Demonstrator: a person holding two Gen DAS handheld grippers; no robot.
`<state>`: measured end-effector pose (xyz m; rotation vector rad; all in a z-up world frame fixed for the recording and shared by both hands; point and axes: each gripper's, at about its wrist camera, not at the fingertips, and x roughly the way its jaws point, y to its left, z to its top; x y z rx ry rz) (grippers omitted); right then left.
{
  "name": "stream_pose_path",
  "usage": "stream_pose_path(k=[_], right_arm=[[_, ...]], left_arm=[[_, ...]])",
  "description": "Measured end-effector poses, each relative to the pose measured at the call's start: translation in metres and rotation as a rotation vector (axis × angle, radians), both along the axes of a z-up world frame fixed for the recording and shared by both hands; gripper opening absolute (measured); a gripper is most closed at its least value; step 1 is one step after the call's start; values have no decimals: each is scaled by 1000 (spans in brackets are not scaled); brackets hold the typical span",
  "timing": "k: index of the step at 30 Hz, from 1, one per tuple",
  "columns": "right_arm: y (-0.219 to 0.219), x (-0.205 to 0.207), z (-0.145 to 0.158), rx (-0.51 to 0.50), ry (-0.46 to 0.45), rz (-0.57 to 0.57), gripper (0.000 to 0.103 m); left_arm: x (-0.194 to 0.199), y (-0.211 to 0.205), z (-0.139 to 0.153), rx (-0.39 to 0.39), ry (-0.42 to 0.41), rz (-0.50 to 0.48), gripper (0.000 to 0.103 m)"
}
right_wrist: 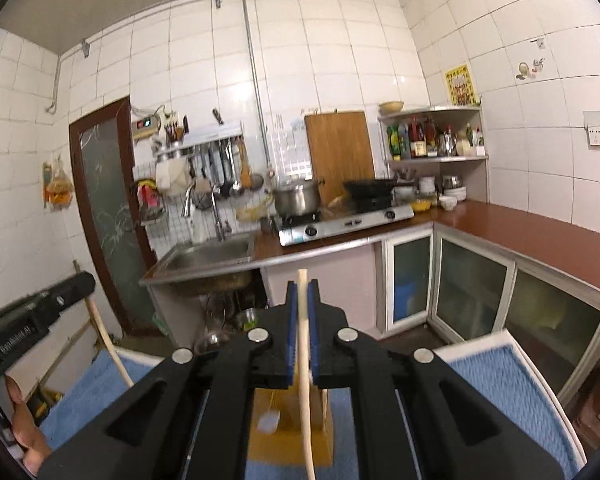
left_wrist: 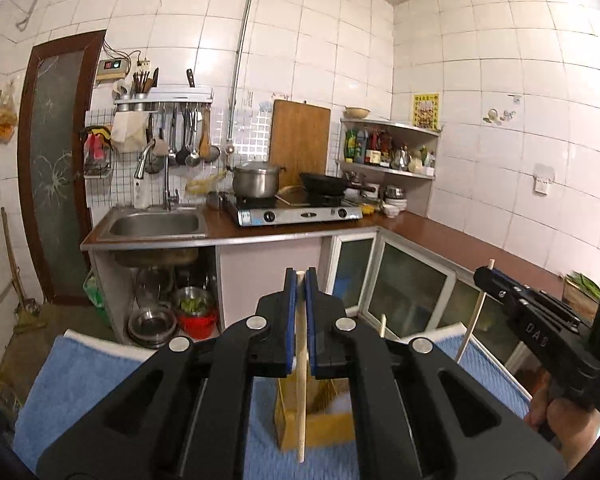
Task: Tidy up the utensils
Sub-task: 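Carry the chopstick in the left tool into the yellow holder while the right tool inserts its chopstick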
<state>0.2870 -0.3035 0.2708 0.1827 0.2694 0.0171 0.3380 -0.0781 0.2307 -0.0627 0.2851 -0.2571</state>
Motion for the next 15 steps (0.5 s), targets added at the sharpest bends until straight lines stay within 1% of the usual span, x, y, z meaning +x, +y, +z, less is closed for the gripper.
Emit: stream_pose_path(k=[5,8,11,15], right_arm=[[-3,31,7,16,-40,-20,5],[-1,46,2,1,-51,-28,5],[0,60,-16,-1,-36,-29,5],[2,70,-49,-26,-7,-19,5]], left_arm=[[38,-12,5,-17,-14,5,3],[59,-20,-2,-12,-19,4,3],[73,-23,-20,-7,-1,2,3],[88,-24,-64,11,48,-2,3]])
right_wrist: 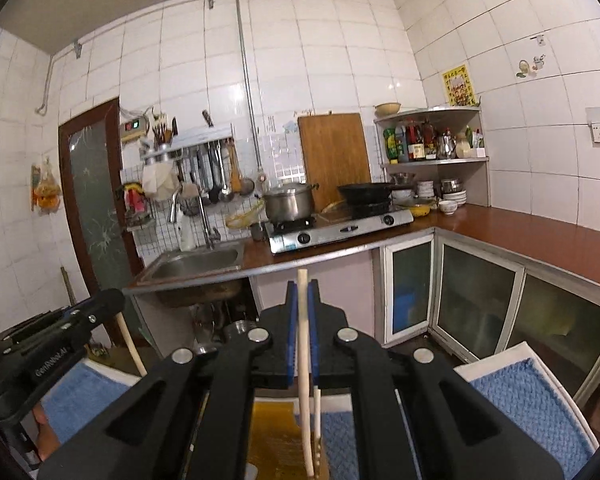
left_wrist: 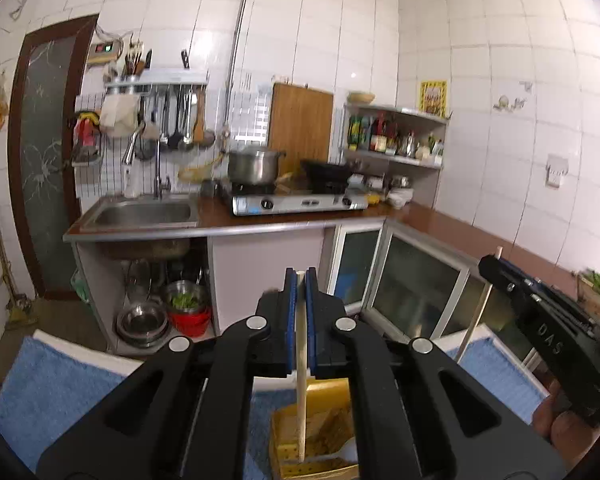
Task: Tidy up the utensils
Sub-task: 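Carry the chopstick in the left tool into the yellow holder while the right tool inserts its chopstick, then open both tools to release the chopsticks and withdraw from the holder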
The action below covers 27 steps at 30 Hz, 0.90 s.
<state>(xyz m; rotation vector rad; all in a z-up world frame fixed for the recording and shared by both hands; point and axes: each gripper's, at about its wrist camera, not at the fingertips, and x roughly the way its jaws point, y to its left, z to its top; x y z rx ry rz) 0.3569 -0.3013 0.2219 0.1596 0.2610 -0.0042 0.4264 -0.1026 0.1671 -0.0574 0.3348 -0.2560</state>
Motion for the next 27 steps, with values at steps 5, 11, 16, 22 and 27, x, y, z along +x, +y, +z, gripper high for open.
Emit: stream_pose_path(k=[5,11,16,22,27], right_arm=[[-2,6,-39,0,53,25,5],[6,8,-70,-25,103,38,5],[13,3,-82,-74,106,24,6],[11,1,-84,-61,145,28,7],[4,-10,-73,-40,153,19,50]], left_arm=[[10,7,-39,13,60,0,3],[8,0,-71,80,56,13,4],[3,-1,-75,85,59,17,4],[-8,3,-74,86,57,17,5],[-17,15,-63,33,67,21,29]])
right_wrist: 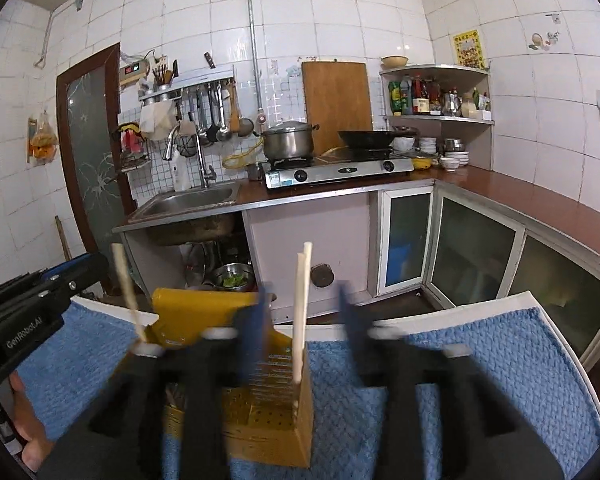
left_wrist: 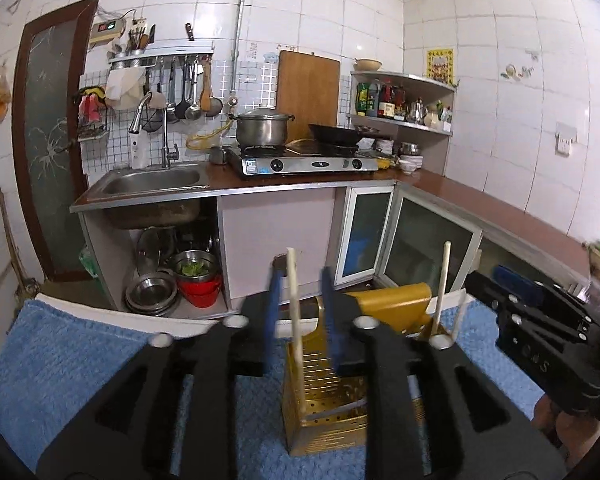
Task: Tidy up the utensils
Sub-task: 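Open both tools to release the chopsticks and withdraw from the holder, then grasp a wooden chopstick with the left tool while the right tool grasps another chopstick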
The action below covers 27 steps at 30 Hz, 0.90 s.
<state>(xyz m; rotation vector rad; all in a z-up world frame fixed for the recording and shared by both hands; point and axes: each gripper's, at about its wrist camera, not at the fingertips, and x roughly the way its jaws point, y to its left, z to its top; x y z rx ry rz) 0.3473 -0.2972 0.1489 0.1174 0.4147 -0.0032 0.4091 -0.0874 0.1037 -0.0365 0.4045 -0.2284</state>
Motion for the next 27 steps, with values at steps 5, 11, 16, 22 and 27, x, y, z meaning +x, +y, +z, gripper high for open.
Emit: stream_pose_path(k=[5,11,16,22,27], right_arm=[[-8,-16,14,-12,3,-16,50],[-21,-51,13,-30,51,-59,57],[-29,-86,-10,-54,126,-86,57],[-28,-128,-42,-62,217,-100,57],[-20,-160,-69,-60,279,-84,57]], left_arm=[[-15,11,14,-13,-18,12,51],[-51,24,13,12,-16,39,80],[-80,39,-8,24,77,50,83],[-121,59,-43,41,182,55,87],[-150,67,-71,77,262,35,87]])
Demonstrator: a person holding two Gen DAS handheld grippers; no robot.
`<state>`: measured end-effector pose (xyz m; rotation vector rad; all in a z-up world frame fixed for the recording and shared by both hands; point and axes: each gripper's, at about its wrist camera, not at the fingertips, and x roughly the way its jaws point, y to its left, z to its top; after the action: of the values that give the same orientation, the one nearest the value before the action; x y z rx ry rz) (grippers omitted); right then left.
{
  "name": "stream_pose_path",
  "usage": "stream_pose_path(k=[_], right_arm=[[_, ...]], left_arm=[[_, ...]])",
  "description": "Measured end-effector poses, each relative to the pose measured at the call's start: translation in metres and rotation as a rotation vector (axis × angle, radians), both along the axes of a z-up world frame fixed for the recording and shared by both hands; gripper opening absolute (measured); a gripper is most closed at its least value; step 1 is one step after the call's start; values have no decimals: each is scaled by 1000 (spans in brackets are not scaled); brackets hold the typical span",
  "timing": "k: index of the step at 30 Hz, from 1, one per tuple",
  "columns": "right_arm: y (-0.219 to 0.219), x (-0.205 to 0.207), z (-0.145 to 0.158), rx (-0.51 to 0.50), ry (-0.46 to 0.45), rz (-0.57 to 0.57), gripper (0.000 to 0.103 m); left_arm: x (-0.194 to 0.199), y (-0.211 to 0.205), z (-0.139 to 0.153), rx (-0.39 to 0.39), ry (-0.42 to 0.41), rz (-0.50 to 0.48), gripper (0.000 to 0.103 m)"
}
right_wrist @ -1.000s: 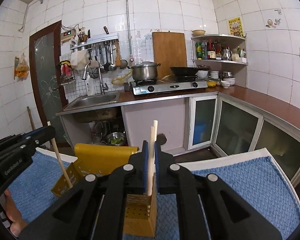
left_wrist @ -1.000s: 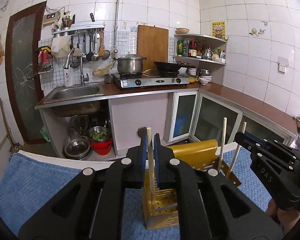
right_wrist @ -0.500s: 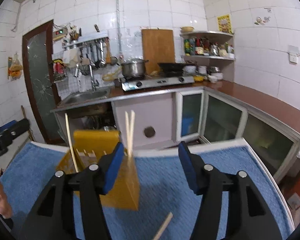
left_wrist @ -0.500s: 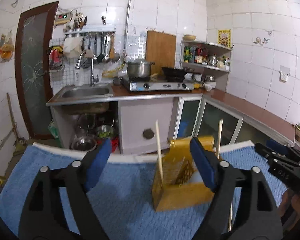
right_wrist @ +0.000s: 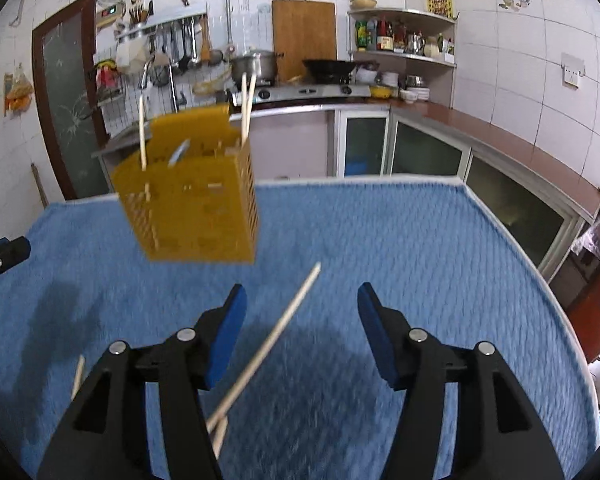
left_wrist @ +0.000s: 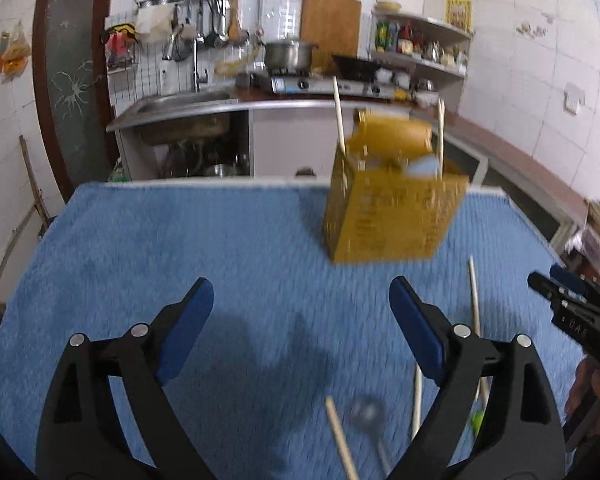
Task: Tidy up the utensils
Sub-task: 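Grasp a wooden chopstick with the left tool while the right tool grasps another chopstick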
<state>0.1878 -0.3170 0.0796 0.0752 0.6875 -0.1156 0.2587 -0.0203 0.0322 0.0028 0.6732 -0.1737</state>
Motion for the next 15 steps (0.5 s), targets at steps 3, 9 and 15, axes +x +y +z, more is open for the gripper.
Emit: stream_pose_path(k=[3,9,15], right_arm=[[4,-14,-13,7,25,-1,57],[14,-30,-34,27,77,1,57],[21,-41,-52,29,132,-8,57]], left_arm=[[-14,4,-14,0,39,-1,89],[-27,5,-40,-7,118,9,91],[-33,3,-64,-12,195,7,91]])
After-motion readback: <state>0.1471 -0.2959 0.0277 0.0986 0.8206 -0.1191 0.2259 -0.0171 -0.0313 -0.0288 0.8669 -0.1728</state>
